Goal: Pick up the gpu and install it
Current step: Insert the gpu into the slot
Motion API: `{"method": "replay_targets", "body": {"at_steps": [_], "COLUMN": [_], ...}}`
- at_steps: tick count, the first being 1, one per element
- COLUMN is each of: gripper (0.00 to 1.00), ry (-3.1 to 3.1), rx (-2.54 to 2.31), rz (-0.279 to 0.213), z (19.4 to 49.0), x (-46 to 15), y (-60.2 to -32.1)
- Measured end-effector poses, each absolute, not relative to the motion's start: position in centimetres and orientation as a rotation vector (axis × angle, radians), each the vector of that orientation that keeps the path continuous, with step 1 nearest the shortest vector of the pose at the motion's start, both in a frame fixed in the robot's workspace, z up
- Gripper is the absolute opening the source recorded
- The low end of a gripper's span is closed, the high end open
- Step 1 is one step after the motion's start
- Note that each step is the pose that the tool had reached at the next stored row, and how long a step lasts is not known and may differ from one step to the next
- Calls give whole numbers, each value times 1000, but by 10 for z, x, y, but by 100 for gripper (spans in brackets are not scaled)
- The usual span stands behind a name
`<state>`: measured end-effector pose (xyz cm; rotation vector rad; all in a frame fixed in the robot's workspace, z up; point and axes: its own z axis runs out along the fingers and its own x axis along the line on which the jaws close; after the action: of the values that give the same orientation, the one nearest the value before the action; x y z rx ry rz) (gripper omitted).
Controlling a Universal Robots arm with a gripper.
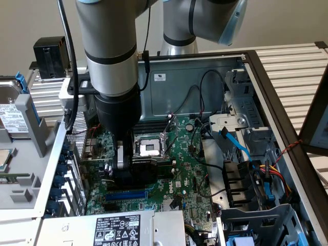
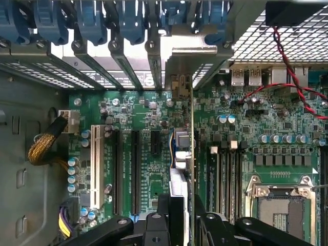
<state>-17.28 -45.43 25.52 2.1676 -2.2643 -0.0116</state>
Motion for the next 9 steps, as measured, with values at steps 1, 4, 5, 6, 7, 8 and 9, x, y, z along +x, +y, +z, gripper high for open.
{"method": "replay_targets", "body": {"at_steps": [1, 4, 5, 6, 7, 8, 9], "gripper": [28, 28, 28, 28, 28, 28, 28], "ry": [-2264, -2263, -2263, -2263, -2263, -2263, -2263], "rx": [2167, 2166, 2167, 2166, 2166, 2167, 2167], "rz": [-12, -14, -15, -15, -15, -16, -16], "z": [255, 254, 254, 254, 254, 254, 254], "x": [-173, -173, -173, -173, -173, -173, -173], "y": [-455, -457, -458, -458, -459, -459, -459]}}
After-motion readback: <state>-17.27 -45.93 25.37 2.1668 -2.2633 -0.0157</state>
